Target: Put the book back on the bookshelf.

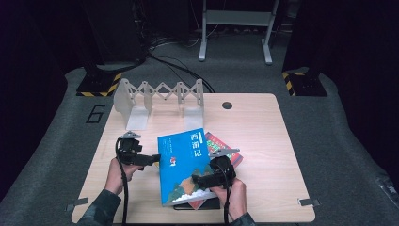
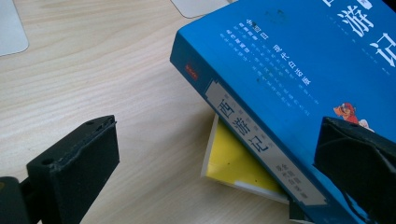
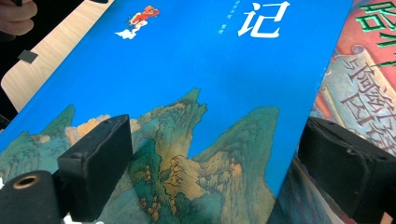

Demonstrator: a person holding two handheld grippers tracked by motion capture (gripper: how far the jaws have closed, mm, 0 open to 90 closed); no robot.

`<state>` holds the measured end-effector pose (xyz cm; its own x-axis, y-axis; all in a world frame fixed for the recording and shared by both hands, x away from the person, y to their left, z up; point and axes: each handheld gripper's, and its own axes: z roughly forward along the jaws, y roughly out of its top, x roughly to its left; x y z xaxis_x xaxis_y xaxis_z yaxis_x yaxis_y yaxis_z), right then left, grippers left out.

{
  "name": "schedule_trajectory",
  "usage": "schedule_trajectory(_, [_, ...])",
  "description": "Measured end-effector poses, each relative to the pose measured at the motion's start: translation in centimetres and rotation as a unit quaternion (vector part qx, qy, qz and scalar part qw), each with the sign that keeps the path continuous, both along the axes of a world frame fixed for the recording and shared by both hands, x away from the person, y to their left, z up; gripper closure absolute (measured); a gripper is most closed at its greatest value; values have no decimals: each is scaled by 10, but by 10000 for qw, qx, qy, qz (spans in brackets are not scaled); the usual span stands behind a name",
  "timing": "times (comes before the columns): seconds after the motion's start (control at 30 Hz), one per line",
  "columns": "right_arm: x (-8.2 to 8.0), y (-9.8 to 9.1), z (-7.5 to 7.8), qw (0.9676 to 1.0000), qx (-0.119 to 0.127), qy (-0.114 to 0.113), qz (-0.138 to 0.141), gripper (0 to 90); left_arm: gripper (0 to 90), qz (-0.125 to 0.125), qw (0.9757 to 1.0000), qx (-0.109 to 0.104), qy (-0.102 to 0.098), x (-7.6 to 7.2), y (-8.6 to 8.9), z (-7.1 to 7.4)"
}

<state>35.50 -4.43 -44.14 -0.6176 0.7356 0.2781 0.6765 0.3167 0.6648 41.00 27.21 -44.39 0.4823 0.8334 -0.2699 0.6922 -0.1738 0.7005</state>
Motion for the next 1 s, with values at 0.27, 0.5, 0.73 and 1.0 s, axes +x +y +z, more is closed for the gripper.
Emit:
schedule_trajectory(0.27, [2, 3, 0, 10000, -11, -32, 48, 98, 0, -194, 9997, 133, 112, 10, -10, 0])
schedule_trajectory(0.5, [2, 5, -1, 9999, -10, -91, 75, 98, 0, -315, 9992, 75, 245, 19, -13, -2])
schedule_trajectory(0.73, [2, 7, 0, 10000, -36, 13, 54, 98, 0, -502, 9981, -22, 369, 25, -18, -4])
schedule_trajectory(1.0, [2, 8, 0, 10000, -38, -56, 59, 97, 0, -673, 9966, -166, 443, 32, -22, -8])
